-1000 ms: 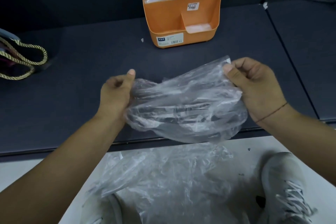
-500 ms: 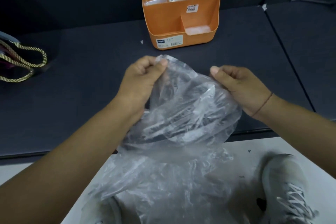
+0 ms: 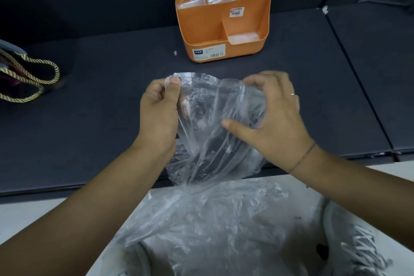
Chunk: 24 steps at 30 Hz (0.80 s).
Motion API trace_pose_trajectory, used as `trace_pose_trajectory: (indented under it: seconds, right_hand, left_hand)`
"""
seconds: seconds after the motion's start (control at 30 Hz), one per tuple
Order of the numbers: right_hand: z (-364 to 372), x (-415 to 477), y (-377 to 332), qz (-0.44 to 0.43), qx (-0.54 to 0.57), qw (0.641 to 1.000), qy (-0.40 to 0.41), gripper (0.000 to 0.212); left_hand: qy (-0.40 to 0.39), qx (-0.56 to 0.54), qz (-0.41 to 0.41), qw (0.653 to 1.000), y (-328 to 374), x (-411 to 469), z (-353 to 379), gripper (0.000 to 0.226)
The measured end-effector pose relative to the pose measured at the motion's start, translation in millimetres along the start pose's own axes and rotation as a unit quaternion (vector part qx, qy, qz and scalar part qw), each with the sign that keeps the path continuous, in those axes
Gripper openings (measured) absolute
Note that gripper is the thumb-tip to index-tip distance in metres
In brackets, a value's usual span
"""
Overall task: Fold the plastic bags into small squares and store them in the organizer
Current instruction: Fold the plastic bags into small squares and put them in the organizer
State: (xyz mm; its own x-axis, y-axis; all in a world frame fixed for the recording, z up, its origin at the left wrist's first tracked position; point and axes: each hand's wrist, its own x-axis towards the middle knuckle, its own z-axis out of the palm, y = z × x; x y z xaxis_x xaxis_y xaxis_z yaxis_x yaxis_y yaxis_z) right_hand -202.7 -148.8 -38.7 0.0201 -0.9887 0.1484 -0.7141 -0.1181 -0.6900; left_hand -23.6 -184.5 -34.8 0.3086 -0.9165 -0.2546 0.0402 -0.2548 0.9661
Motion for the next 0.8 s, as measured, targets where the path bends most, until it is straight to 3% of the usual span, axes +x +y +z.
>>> trace_pose_trajectory:
  seconds: [0.2,0.43,0.67,0.73,0.8]
  right_hand:
    - [11,23,18,0.056,-0.036,0.997,0.037,0.009]
    - [-8,31,31,0.139,0.201,0.969,0.041,0.02]
    - [-22,38,29,0.122,0.224,0.966,0.049,0.025]
    - [-25,42,30,0.13,0.236,0.963,0.035,0.026]
    - [-25,44,31,0.127,0.244,0.961,0.016,0.031]
  left_hand:
    - [-0.006,-0.005,-0.001,1.0,-6,-5,-3,0.024]
    - [0.032,0.018,0.025,0.999,-14,0,-16,0.027]
    - [0.036,0.031,0.034,0.998,-19,-3,-20,0.029]
    - [0.043,0.07,0.035,0.996,-18,0,-24,0.024]
    - [0.029,0.166,0.091,0.981,-14,4,-26,0.011]
